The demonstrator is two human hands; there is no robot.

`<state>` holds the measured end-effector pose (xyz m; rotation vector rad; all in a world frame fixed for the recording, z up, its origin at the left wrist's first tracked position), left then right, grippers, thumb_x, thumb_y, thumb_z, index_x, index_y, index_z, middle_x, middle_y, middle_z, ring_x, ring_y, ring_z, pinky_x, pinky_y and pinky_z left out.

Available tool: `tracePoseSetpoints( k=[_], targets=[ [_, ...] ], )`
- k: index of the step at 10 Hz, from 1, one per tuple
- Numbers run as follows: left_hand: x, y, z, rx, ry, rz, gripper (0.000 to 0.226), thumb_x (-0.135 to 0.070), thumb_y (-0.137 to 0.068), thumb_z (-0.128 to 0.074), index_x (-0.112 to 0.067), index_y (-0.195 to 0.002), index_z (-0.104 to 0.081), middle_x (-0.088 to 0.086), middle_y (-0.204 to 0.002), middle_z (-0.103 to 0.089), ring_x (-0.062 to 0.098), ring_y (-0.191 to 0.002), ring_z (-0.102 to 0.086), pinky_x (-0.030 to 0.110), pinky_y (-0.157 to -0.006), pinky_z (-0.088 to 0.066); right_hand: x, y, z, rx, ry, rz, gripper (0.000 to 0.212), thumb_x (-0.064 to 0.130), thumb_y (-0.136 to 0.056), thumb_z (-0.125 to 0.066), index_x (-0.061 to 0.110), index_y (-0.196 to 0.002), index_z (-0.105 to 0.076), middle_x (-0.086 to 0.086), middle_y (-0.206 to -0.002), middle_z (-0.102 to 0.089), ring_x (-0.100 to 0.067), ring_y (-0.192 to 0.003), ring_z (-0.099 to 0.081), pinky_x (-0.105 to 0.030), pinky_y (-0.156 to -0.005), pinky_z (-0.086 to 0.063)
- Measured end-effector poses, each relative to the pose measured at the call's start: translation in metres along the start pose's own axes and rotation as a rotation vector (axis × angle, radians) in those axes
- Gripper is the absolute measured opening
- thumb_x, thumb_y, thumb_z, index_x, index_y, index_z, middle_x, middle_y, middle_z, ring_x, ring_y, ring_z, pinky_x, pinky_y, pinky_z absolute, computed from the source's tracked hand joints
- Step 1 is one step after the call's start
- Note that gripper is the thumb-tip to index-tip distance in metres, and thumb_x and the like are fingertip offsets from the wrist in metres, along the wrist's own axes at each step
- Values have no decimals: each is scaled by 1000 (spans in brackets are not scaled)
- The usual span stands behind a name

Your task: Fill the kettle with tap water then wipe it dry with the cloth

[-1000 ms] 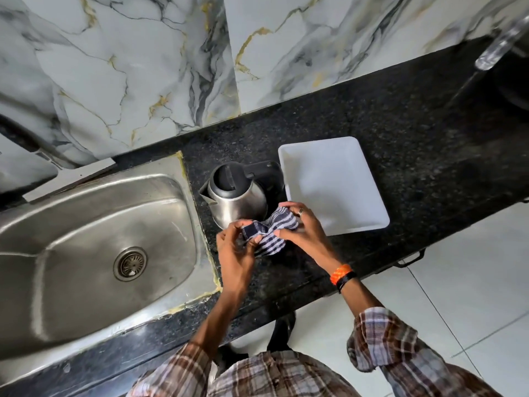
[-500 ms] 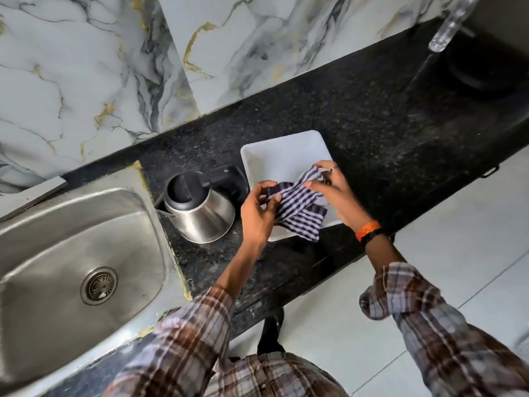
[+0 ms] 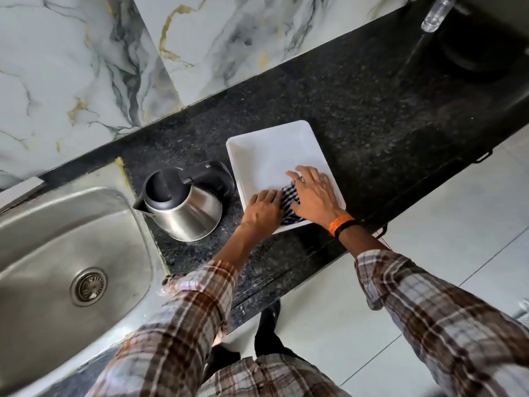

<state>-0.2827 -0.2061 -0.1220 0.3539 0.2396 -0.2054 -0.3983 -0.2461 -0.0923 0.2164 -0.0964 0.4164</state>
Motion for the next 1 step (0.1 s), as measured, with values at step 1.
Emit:
tracePoseSetpoints(
  k=[1],
  targets=[
    [2, 4, -4, -14, -140, 16, 64, -34, -111, -25, -5, -163, -3, 15, -173, -7, 31, -162, -5, 44, -131, -6, 10, 2, -17, 89, 37, 60, 70, 32, -96, -56, 15, -159, -31, -11, -169, -25, -30, -158, -17, -53, -128, -16]
  ],
)
Point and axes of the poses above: each hand's wrist, its own y-axis away from the middle knuckle, its own z-axis out of the back of the hand, x = y × z, the point moved 7 cm from there along -y, towards the middle knuckle
